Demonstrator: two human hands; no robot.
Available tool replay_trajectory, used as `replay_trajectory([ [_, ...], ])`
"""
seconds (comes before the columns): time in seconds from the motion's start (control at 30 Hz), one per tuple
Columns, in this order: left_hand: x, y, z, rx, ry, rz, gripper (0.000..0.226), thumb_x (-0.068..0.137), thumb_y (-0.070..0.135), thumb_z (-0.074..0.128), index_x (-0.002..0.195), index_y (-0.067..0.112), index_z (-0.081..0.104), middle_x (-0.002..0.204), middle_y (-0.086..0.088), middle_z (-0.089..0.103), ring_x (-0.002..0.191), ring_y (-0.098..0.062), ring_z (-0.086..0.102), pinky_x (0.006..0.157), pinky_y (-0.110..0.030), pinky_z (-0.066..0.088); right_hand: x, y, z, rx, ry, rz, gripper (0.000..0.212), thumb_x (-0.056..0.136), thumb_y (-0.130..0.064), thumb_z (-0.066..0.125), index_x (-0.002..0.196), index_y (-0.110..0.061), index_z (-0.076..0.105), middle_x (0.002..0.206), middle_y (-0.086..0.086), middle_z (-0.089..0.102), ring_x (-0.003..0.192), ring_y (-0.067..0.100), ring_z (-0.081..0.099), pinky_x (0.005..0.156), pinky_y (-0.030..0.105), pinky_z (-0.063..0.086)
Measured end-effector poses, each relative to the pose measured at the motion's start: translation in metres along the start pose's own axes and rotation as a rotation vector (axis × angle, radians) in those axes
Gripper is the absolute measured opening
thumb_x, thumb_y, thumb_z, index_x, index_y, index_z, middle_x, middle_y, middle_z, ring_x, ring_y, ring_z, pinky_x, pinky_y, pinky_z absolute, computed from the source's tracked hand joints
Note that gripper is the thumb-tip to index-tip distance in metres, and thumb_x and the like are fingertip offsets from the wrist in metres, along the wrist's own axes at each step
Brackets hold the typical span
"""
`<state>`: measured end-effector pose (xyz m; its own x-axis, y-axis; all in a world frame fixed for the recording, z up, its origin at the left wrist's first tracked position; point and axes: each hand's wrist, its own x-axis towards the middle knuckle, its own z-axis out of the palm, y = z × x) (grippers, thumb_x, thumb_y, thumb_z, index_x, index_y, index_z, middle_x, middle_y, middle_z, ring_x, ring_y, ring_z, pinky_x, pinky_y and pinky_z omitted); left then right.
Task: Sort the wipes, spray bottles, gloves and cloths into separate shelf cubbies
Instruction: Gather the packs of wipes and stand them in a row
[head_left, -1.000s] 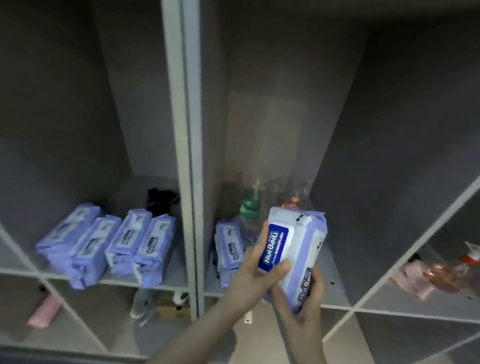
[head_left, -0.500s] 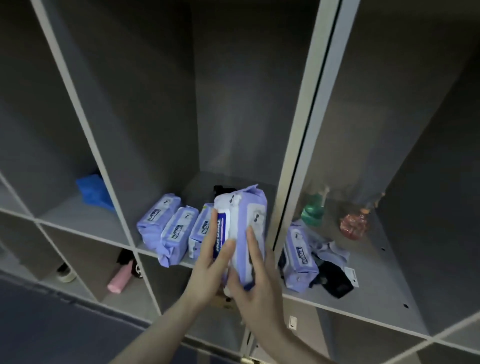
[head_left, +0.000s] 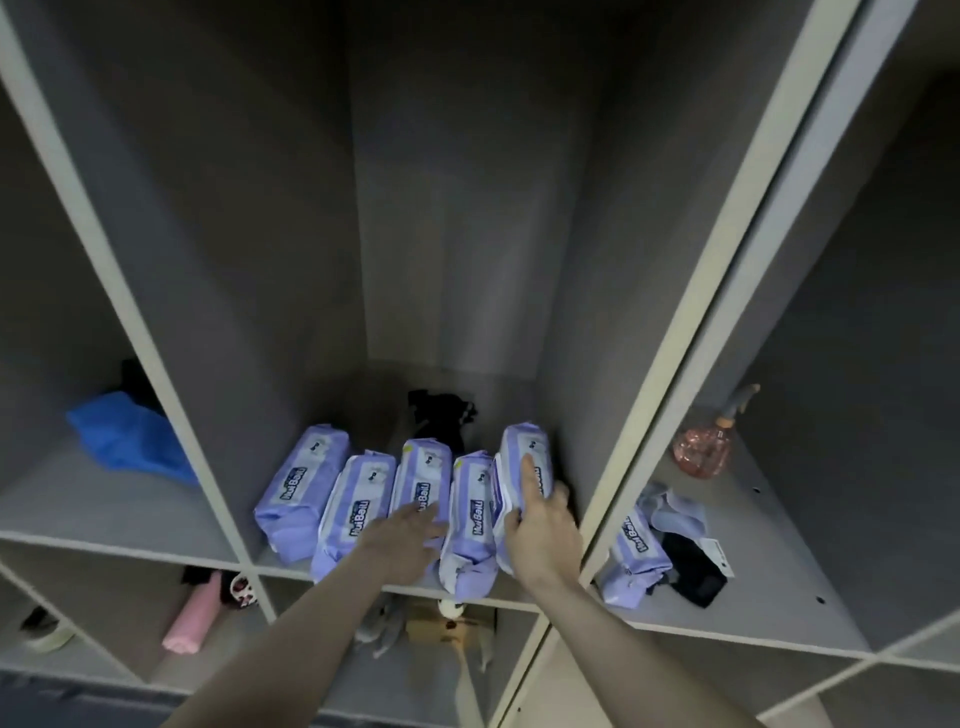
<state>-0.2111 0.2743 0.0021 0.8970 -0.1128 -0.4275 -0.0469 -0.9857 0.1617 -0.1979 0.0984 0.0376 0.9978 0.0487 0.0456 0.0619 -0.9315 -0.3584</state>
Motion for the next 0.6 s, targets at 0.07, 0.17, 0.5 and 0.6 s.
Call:
replay_trajectory([
  [0.07,-0.001,-0.001,0.002,0.025,0.033,0.006,0.049,0.1,0.036,0.034,0.147,0.035,0.023,0.16,0.012,0.005,0.147,-0.014,0.005,0.117,-0.043,0.02,0.004,-0.006,0.01,-0.018,0.017,0.052,0.064,0.093,-0.023,0.042,0.15,-0.03,0.012,0.136,0.016,0.035,0.105,0.032,0.054,0.082,0.035,0.048],
  [0.17,-0.002,-0.003,0.0,0.027,0.019,0.025,0.05,0.099,0.033,0.038,0.147,0.036,0.024,0.16,0.012,0.005,0.147,-0.015,0.005,0.117,-0.045,0.021,0.012,-0.009,0.015,-0.047,0.036,0.066,0.067,0.092,-0.019,0.043,0.15,-0.03,0.011,0.137,0.015,0.034,0.108,0.032,0.051,0.08,0.035,0.048],
  [0.5,0.015,0.03,0.006,0.23,0.162,0.29,0.049,0.101,0.036,0.029,0.149,0.031,0.021,0.16,0.008,0.007,0.148,-0.015,0.002,0.117,-0.045,-0.002,0.017,-0.008,0.01,-0.251,0.016,-0.035,0.069,0.09,-0.012,0.042,0.149,-0.03,0.011,0.154,0.011,0.014,0.121,0.033,0.041,0.079,0.034,0.048],
  [0.6,0.019,0.019,0.006,0.201,0.176,0.279,0.047,0.1,0.039,0.03,0.146,0.031,0.03,0.158,0.01,0.019,0.146,-0.012,0.012,0.117,-0.043,0.001,0.022,-0.009,0.014,-0.268,0.011,-0.03,0.071,0.09,-0.007,0.041,0.149,-0.031,0.01,0.159,0.009,0.002,0.121,0.033,0.04,0.076,0.032,0.047],
])
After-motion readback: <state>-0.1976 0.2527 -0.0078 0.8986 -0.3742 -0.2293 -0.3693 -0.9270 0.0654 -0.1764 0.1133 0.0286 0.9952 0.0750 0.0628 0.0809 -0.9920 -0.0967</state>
